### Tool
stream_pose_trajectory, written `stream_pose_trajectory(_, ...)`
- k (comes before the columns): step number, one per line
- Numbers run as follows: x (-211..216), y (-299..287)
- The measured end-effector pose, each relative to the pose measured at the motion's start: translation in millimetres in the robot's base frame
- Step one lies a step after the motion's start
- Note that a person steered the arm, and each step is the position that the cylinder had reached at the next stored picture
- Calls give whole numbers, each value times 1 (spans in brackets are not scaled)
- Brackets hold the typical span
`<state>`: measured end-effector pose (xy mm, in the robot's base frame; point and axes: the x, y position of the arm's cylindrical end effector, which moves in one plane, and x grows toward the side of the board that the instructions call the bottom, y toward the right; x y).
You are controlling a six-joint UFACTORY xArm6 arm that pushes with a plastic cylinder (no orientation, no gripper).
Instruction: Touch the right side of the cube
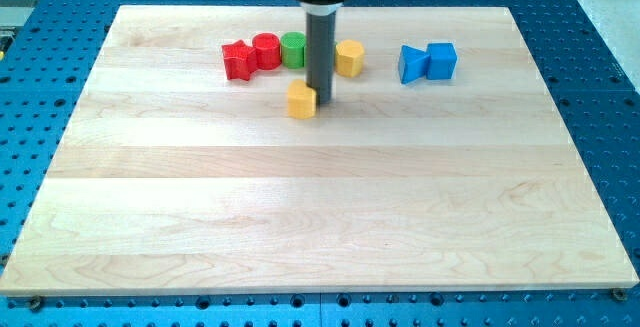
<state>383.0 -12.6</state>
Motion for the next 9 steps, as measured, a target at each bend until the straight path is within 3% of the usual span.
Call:
stream_pose_trajectory(1, 15, -23)
stream_pose_trajectory(2, 28, -11)
stream_pose_trajectory(5, 48, 186)
stream_pose_trajectory(6, -4, 257)
stream_pose_trajectory(7, -69, 280)
stream_pose_trajectory(9, -76, 198)
